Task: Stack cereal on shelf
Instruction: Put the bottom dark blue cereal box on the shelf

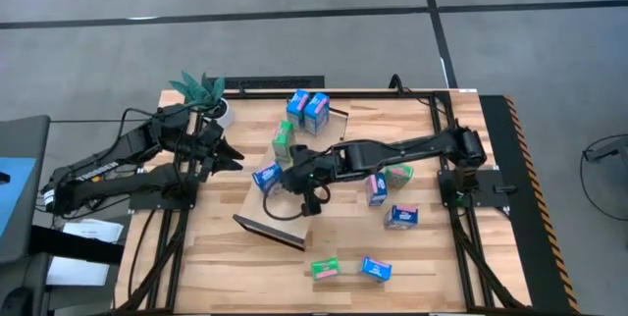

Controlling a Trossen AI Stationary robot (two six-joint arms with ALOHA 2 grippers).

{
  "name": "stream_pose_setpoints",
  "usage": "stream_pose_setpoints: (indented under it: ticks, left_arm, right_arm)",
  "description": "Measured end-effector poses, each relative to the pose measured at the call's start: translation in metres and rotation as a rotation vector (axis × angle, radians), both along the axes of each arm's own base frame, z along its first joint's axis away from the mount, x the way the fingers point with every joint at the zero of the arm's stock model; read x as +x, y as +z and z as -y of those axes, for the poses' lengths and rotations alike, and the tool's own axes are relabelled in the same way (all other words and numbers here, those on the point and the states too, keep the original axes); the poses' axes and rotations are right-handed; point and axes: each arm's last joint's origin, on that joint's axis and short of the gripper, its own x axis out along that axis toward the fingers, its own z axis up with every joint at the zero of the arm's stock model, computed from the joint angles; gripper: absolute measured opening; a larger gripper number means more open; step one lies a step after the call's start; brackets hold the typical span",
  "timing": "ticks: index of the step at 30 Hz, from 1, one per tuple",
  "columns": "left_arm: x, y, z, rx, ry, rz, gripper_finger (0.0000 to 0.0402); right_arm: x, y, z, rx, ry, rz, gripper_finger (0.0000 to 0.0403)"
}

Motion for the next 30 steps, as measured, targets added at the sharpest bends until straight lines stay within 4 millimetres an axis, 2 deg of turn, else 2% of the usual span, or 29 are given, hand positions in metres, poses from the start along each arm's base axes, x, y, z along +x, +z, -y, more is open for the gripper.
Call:
stream_pose_setpoints:
  ticks: [9, 21, 30]
  left_arm:
    - [0.004, 0.004, -0.002, 0.036, -0.010, 0.046, 0.0206]
    - [0.017, -0.003, -0.007, -0.001, -0.040, -0.009, 0.0206]
    - [0.019, -0.001, -0.008, 0.006, -0.062, 0.019, 0.0206]
  right_arm:
    - [0.001, 0.001, 0.003, -0.006, -0.029, 0.011, 0.0013]
    - [0.002, 0.001, 0.013, -0.010, -0.054, 0.013, 0.0013]
    - [0.002, 0.001, 0.018, -0.025, -0.056, 0.010, 0.0013]
